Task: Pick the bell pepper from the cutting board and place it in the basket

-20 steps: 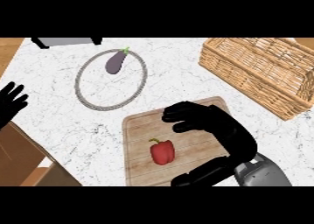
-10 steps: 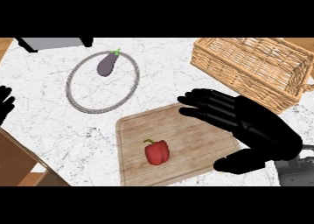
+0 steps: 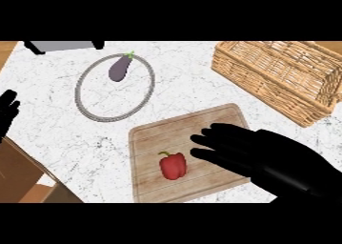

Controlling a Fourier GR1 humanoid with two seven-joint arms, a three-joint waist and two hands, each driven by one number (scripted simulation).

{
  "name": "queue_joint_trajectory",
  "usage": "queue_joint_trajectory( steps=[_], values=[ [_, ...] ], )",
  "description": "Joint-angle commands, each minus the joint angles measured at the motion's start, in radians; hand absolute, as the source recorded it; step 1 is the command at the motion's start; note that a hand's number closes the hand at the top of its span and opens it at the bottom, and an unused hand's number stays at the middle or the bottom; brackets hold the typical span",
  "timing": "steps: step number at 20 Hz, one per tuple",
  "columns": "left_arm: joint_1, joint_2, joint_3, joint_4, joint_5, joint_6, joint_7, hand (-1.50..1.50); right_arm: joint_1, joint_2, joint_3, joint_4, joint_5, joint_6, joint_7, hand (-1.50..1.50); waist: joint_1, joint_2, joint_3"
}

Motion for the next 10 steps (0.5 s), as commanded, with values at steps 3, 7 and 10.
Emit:
queue_joint_trajectory(
  steps=[3, 7, 10],
  values=[
    [-0.050, -0.143, -0.114, 0.137, -0.033, 0.022, -0.018, 0.00, 0.035, 0.008, -0.007, -0.093, -0.029, 0.029, 0.131, -1.50, -0.001, 0.026, -0.042],
    [-0.070, -0.140, -0.126, 0.108, -0.017, 0.026, -0.015, 0.00, 0.043, 0.018, -0.061, -0.132, -0.035, 0.003, 0.170, -1.50, 0.024, 0.022, -0.040],
    [-0.099, -0.158, -0.155, 0.130, -0.022, 0.041, -0.003, 0.00, 0.028, 0.076, -0.027, -0.097, 0.034, -0.050, 0.192, -1.50, 0.029, 0.030, -0.040]
  ],
)
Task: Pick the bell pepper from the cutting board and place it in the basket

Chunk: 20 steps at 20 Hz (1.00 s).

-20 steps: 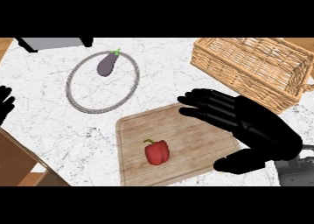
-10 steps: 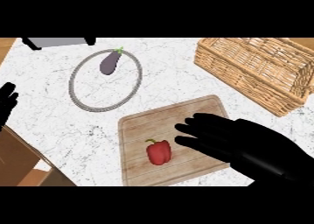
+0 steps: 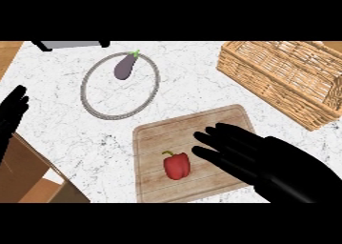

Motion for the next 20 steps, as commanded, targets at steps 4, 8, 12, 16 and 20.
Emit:
queue_joint_trajectory(
  steps=[4, 8, 12, 16, 20],
  values=[
    [-0.053, -0.143, -0.087, 0.143, 0.005, 0.009, -0.006, 0.00, 0.020, 0.049, 0.048, -0.001, 0.092, -0.052, 0.036, -1.50, 0.001, 0.028, -0.047],
    [-0.058, -0.148, -0.108, 0.153, 0.014, -0.001, -0.030, 0.00, 0.032, 0.082, 0.072, 0.032, 0.100, -0.061, 0.044, -1.50, 0.010, 0.029, -0.047],
    [-0.116, -0.124, -0.105, 0.159, 0.027, -0.008, -0.006, 0.00, 0.018, 0.099, 0.082, 0.122, 0.126, -0.070, 0.014, -1.50, 0.021, 0.033, -0.045],
    [-0.122, -0.141, -0.129, 0.187, 0.027, 0.007, -0.021, 0.00, 0.013, 0.147, 0.128, 0.168, 0.186, -0.117, -0.007, -1.50, 0.022, 0.033, -0.046],
    [-0.117, -0.133, -0.142, 0.174, 0.040, 0.009, -0.020, 0.00, 0.001, 0.176, 0.154, 0.201, 0.233, -0.141, -0.008, -1.50, 0.034, 0.027, -0.045]
  ],
)
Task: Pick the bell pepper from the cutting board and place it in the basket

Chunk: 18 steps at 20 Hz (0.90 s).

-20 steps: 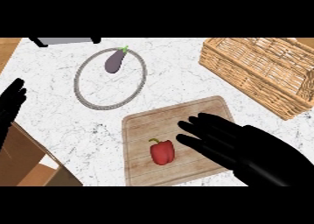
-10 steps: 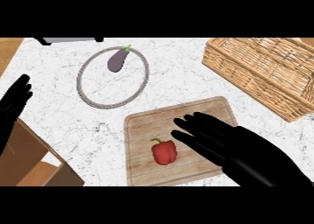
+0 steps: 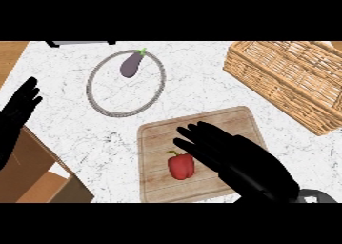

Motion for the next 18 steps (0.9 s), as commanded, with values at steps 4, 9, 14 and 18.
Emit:
queue_joint_trajectory(
  steps=[4, 9, 14, 18],
  values=[
    [0.007, -0.157, -0.094, 0.098, -0.006, 0.025, -0.021, 0.00, 0.016, 0.058, 0.071, 0.096, 0.097, -0.077, -0.037, -1.50, -0.006, 0.022, -0.046],
    [-0.025, -0.152, -0.091, 0.154, 0.004, 0.027, -0.026, 0.00, 0.002, 0.054, 0.056, 0.125, 0.090, -0.077, -0.085, -1.50, -0.018, 0.024, -0.047],
    [-0.032, -0.131, -0.093, 0.156, 0.029, 0.004, -0.038, 0.00, 0.014, 0.130, 0.123, 0.211, 0.164, -0.141, -0.075, -1.50, -0.005, 0.021, -0.047],
    [-0.052, -0.124, -0.104, 0.150, 0.042, 0.006, -0.025, 0.00, -0.004, 0.151, 0.130, 0.271, 0.179, -0.136, -0.072, -1.50, -0.002, 0.022, -0.047]
  ],
)
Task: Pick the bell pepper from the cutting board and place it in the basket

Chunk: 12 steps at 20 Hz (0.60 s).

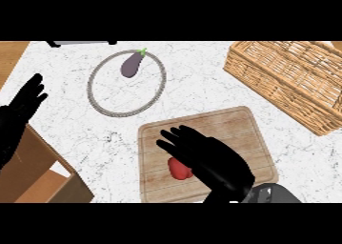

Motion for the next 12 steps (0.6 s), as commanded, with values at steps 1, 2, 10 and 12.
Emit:
queue_joint_trajectory(
  steps=[1, 2, 10, 12],
  values=[
    [0.019, -0.127, -0.052, 0.104, -0.004, 0.008, -0.019, 0.00, -0.002, 0.014, 0.009, 0.053, 0.013, 0.008, 0.006, -1.50, -0.004, 0.022, -0.049],
    [0.002, -0.147, -0.071, 0.102, -0.022, 0.030, -0.018, 0.00, 0.010, 0.014, 0.025, 0.059, 0.031, -0.012, -0.011, -1.50, -0.013, 0.022, -0.048],
    [-0.018, -0.143, -0.085, 0.120, 0.004, 0.041, -0.007, 0.00, 0.003, 0.085, 0.055, 0.122, 0.060, -0.036, 0.000, -1.50, -0.014, 0.023, -0.048],
    [-0.012, -0.157, -0.094, 0.109, 0.007, 0.051, -0.024, 0.00, -0.012, 0.058, 0.013, 0.142, 0.042, -0.027, -0.028, -1.50, -0.011, 0.024, -0.048]
  ],
)
